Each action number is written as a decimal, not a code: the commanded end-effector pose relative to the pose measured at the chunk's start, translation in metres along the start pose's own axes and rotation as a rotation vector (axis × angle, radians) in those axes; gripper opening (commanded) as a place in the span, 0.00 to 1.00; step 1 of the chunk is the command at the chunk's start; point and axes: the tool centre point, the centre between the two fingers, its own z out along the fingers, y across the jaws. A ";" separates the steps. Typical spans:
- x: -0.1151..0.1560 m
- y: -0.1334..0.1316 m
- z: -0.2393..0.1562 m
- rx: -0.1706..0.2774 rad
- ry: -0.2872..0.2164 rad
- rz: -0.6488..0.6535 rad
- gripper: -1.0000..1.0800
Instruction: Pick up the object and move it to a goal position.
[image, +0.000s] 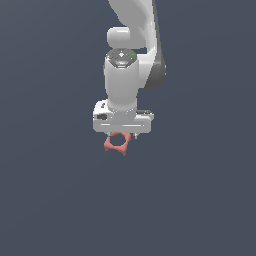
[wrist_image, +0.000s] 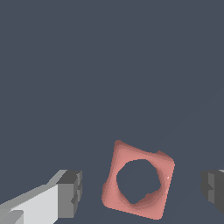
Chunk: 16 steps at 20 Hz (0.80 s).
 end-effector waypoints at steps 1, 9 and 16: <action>0.000 0.000 0.000 0.000 0.000 0.000 0.81; -0.001 0.001 -0.003 -0.004 -0.004 -0.024 0.81; -0.002 0.003 0.001 -0.003 -0.005 -0.039 0.81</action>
